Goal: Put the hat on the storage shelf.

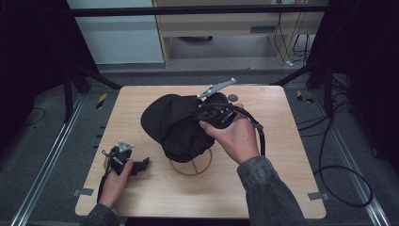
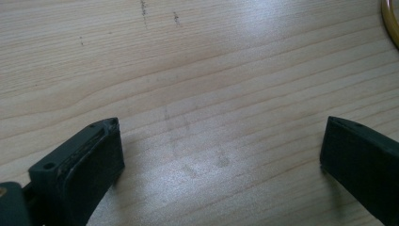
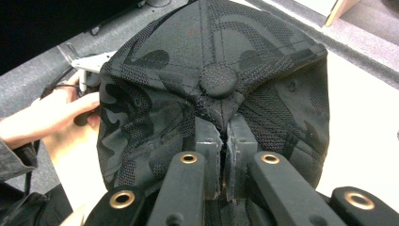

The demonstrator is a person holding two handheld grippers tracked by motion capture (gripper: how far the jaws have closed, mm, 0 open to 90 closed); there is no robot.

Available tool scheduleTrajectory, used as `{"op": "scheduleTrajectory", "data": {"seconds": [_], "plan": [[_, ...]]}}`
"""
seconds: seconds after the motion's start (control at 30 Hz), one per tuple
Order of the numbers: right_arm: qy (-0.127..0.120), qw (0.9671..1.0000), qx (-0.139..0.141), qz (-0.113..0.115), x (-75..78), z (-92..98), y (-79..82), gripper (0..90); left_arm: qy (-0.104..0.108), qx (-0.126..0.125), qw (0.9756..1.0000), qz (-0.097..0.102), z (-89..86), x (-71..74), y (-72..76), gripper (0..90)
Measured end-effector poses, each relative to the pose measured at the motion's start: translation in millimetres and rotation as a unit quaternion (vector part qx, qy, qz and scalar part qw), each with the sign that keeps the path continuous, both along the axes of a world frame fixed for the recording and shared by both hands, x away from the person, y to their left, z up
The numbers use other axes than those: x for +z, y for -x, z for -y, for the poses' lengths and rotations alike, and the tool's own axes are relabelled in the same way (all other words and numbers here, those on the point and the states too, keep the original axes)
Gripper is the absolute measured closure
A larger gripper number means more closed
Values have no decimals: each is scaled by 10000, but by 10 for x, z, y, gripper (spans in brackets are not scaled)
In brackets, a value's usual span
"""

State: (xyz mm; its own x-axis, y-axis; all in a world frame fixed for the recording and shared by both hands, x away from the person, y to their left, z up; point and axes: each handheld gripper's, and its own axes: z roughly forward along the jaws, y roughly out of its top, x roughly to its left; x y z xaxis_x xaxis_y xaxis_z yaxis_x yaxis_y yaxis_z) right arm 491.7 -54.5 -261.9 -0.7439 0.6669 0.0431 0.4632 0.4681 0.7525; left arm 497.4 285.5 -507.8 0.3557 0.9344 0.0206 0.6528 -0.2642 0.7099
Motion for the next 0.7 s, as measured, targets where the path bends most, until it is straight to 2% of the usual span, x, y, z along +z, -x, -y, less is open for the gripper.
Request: {"op": "scheduleTrajectory", "data": {"seconds": [0.5,0.7], "plan": [[-3,10000,13,-4,-24,-18,-44,848,6,7,10000,6,1,-1,0,0],[-41,10000,48,-2,-34,-3,-47,795,2,5,10000,5,1,-1,0,0]]}}
